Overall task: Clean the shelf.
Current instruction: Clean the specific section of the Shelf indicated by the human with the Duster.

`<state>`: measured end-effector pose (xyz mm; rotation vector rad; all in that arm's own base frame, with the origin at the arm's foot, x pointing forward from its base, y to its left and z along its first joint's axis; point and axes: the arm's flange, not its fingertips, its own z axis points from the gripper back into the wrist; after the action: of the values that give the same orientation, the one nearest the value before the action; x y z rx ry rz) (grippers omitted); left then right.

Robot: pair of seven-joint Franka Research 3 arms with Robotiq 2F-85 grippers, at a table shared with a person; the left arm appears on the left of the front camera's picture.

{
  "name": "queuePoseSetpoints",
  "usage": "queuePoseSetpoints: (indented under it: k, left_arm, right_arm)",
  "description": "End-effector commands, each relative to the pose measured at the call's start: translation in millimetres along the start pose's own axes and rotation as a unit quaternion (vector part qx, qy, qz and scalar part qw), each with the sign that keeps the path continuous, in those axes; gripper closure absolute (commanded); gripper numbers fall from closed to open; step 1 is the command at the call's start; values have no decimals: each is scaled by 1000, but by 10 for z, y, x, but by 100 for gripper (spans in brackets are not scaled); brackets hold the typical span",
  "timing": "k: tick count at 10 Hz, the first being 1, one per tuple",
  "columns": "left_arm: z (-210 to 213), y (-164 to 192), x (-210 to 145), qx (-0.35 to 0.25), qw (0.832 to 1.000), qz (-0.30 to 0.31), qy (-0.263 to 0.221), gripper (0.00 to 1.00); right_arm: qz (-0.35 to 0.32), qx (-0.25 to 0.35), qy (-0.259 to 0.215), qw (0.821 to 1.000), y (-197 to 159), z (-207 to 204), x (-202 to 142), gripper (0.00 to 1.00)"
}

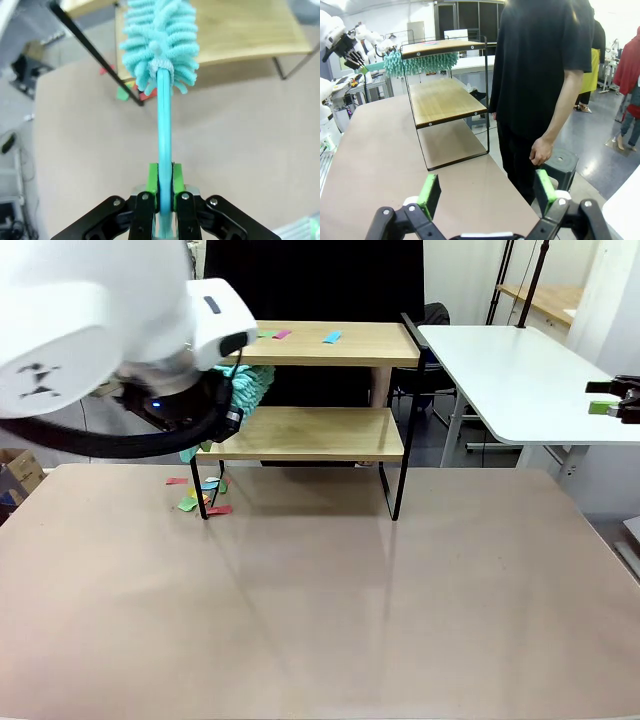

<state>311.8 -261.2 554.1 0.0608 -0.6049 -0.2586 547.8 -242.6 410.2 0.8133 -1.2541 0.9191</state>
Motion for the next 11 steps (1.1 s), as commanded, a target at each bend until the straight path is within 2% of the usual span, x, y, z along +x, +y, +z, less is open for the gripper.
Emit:
queuePoseSetpoints:
  k: [1,4,6,7,9,10,11]
  left_arm:
    - [48,377,-194,-102,992,-81,3,87]
    - [142,693,-172,-227,964,-141,6,87]
    - [185,879,-59,-302,932,-198,27,87]
    - [216,952,-44,-319,916,-233,65,87]
    - [359,1017,-24,-309,894,-308,105,87]
    - [467,1116,-20,-298,889,-326,121,87]
    - [670,1291,-2,-289,880,-338,164,87]
  right_arm:
    - [3,1,-1,1000,13,-18,41,0]
    - [3,1,-1,1000,13,-18,41,0]
    - [3,1,-1,1000,13,-18,41,0]
    - [3,1,-1,1000,13,-18,41,0]
    - [3,1,-1,1000,13,-18,41,0]
    - [3,1,-1,1000,13,-18,41,0]
    - [3,1,-1,1000,13,-18,41,0]
